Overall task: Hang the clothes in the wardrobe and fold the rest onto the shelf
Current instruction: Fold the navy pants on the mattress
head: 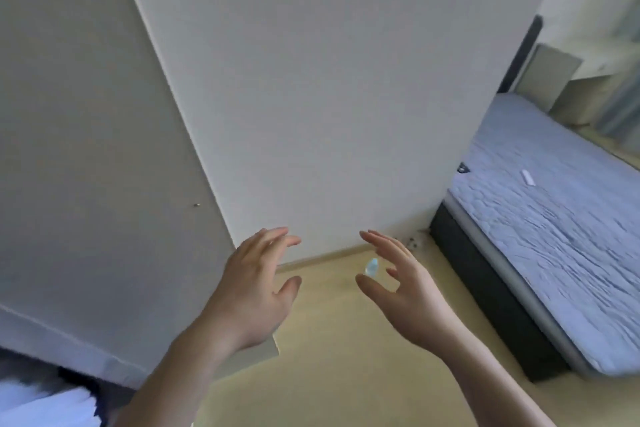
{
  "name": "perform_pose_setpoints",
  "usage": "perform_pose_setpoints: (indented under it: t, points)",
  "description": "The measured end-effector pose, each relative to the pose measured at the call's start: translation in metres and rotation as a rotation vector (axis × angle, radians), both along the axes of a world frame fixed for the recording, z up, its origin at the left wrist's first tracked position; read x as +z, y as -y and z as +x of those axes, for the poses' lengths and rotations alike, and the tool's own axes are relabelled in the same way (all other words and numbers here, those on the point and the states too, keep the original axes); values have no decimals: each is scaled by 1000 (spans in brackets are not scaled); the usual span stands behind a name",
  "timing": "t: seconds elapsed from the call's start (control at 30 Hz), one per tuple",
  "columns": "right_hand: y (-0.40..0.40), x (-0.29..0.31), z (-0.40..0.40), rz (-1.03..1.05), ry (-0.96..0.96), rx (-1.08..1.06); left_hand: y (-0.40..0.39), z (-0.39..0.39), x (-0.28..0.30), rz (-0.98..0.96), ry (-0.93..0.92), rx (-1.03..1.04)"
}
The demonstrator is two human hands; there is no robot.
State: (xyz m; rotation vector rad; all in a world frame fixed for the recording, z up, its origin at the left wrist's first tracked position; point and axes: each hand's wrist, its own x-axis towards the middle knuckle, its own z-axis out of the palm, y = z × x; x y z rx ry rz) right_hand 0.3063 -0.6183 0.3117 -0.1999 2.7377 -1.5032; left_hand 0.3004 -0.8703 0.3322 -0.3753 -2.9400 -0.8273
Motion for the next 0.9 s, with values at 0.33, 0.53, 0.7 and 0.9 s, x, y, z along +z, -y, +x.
perform_pose_setpoints:
  t: [0.33,0.53,0.7,0.9]
  points:
    - [-252,-19,66,-43,44,-404,-275,-34,0,-46,25,-422]
    - [-407,-24,94,-80,118,-532,-427,-35,-10,-44,45,-536]
    - [-516,-15,103,-86,100,-606,-540,-43,-13,-50,60,-620]
    - [-630,-20,106,-83,89,-690,-665,-74,-22,-104,85,-724]
